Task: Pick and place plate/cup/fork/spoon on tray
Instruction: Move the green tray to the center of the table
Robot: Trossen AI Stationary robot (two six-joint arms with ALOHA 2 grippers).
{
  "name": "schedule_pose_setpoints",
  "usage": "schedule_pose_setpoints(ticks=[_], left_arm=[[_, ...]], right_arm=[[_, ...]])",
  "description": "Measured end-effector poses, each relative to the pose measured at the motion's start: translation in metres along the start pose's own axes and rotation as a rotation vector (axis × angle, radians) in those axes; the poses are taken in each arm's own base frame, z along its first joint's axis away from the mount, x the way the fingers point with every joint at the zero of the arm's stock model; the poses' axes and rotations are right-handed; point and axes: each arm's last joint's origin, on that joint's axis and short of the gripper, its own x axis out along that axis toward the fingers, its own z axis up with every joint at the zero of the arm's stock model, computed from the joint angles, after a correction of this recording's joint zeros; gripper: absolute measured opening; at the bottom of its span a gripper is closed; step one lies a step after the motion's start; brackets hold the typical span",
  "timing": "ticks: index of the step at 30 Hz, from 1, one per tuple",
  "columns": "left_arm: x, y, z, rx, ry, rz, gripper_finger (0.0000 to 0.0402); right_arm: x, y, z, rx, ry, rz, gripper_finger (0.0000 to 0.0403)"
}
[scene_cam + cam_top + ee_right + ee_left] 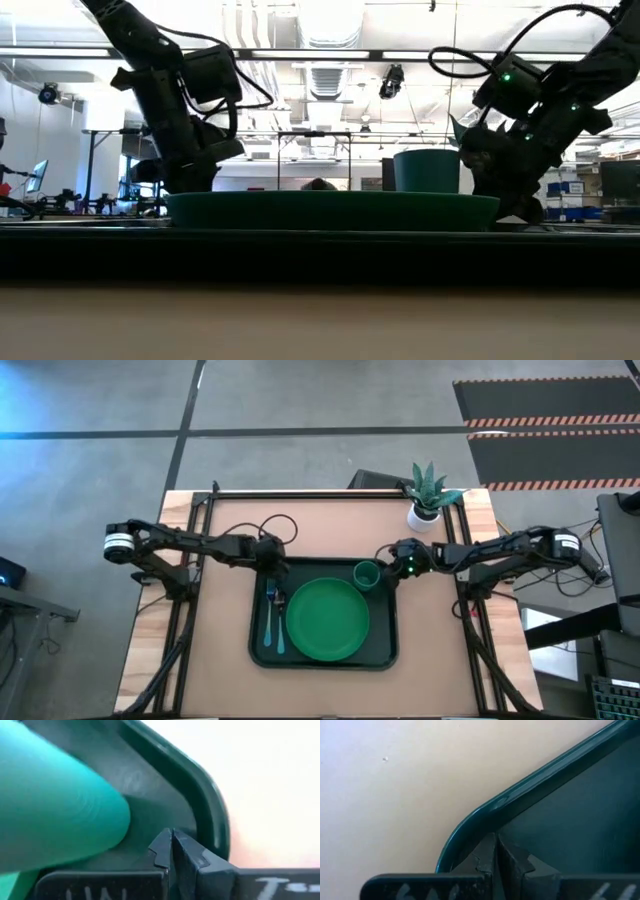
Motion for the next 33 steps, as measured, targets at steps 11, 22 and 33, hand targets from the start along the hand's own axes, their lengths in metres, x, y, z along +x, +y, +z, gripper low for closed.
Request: schedule_pose_setpoints(ticks=[11,22,33], left_arm=[[0.006,0.008,0.008,0.001,-0.013,0.026,0.0000],[0.010,0.018,0.018,-0.022,-0.050,0.038,0.0000],[-0.018,0.000,0.033,-0.003,-0.145,-0.058,0.0000]], right_arm=[[-0.011,-0.018,0.017,0.006,-0.077,0.001,0.0008],[-0.011,-0.020,0.019,-0.004,-0.086,-0.008,0.0008],[-0.035,-0.009,0.032,-0.042,-0.165,0.023,0.0009]])
